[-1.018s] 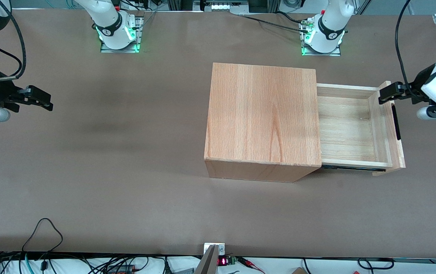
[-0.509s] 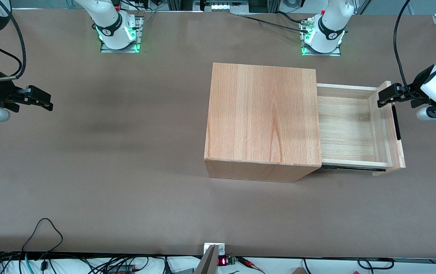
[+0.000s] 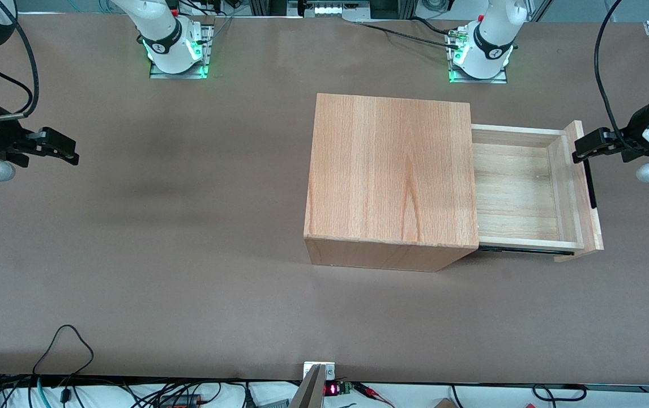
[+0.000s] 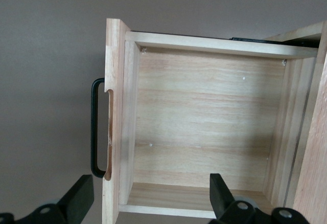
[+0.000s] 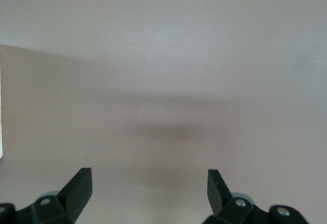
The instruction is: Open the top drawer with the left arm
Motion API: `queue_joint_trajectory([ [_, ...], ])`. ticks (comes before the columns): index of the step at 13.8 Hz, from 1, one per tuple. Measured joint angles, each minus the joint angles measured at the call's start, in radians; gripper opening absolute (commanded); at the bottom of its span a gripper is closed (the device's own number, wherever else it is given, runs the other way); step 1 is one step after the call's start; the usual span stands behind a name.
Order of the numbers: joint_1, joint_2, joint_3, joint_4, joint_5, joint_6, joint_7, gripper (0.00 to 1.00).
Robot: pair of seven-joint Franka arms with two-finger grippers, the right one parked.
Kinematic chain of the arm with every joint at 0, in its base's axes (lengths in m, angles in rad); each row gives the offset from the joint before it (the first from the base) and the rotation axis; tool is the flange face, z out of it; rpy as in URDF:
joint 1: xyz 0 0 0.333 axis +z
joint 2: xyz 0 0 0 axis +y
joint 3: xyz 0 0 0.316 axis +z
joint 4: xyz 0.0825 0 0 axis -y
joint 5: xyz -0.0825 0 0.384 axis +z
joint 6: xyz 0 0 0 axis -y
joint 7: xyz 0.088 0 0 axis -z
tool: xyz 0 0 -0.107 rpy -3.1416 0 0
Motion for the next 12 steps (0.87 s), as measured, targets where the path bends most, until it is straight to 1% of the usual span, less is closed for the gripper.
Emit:
queue_joint_trajectory([
  [3,0.002,0.0,0.0,-0.008,0.0,0.007,0.0,1.0],
  [8,0.008,-0.002,0.001,-0.037,0.0,0.078,0.0,1.0],
  [12,0.006,-0.053,0.0,-0.103,0.0,0.088,0.0,1.0],
])
